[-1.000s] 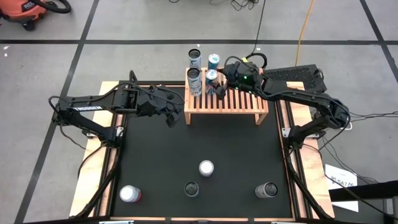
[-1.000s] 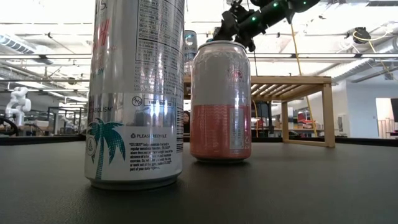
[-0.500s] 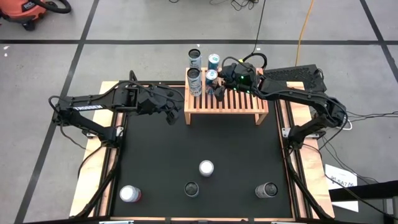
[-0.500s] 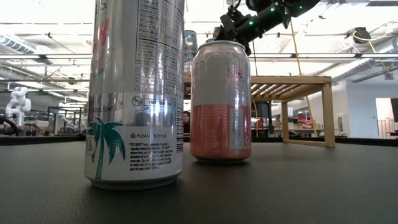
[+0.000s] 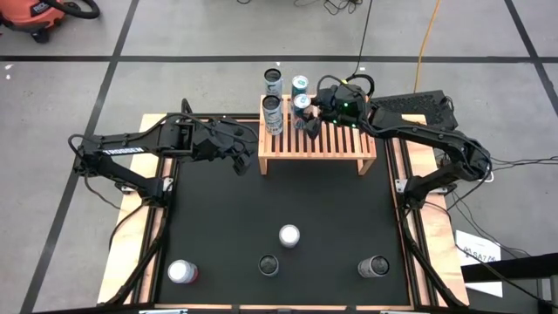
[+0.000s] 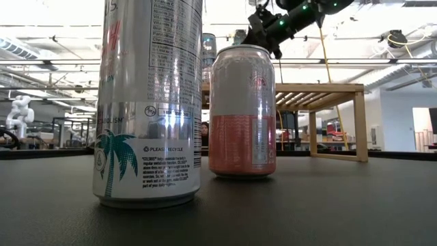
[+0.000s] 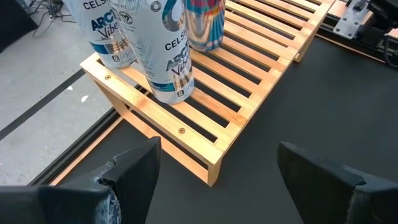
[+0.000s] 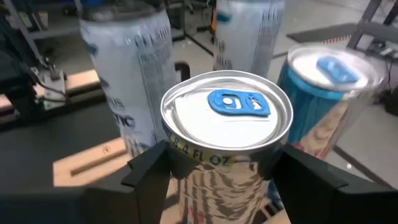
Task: Place canned beverage on shelf
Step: Put the silver soda can on the shelf aligned with the other silver soda can
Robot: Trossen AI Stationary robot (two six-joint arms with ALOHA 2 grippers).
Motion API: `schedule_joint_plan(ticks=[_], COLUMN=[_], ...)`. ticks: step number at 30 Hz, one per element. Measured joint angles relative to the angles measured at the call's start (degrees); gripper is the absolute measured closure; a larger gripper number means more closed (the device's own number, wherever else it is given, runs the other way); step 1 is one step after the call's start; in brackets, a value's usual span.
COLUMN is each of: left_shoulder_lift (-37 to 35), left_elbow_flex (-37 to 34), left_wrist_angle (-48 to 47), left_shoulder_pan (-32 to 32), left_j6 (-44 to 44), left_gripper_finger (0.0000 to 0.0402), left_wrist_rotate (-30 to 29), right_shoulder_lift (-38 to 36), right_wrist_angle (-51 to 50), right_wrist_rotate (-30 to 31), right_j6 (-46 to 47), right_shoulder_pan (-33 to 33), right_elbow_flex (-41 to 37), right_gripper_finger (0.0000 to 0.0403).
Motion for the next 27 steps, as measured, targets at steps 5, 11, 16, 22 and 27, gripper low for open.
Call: schedule_joint_plan(ticks=[5,11,16,22,27], left_shoulder_lift=[0.0,0.0,0.0,0.0,0.0], left_elbow_flex=[0.0,0.0,0.0,0.0,0.0], left_wrist_angle=[0.0,0.0,0.0,0.1,0.2], left_shoulder_pan=[0.0,0.0,0.0,0.0,0.0], left_j6=[0.0,0.0,0.0,0.0,0.0], left_gripper_finger=[0.0084,0.0084,0.0084,0.0084,0.0084], left_wrist_rotate=[0.0,0.0,0.0,0.0,0.0], right_shoulder_lift=[0.4,0.5,0.5,1.1,1.8], right_wrist_angle=[-0.5,-0.4,-0.5,0.2,0.5], right_wrist_rotate=[-1.5,-1.3,-1.2,-1.4,-1.4], right_j6=[0.0,-0.1,-0.2,0.0,0.2], right_shoulder_pan=[0.0,0.0,0.0,0.0,0.0], right_elbow_flex=[0.0,0.0,0.0,0.0,0.1], right_gripper_finger=[0.0166,0.0166,0.0165,0.0161,0.0142])
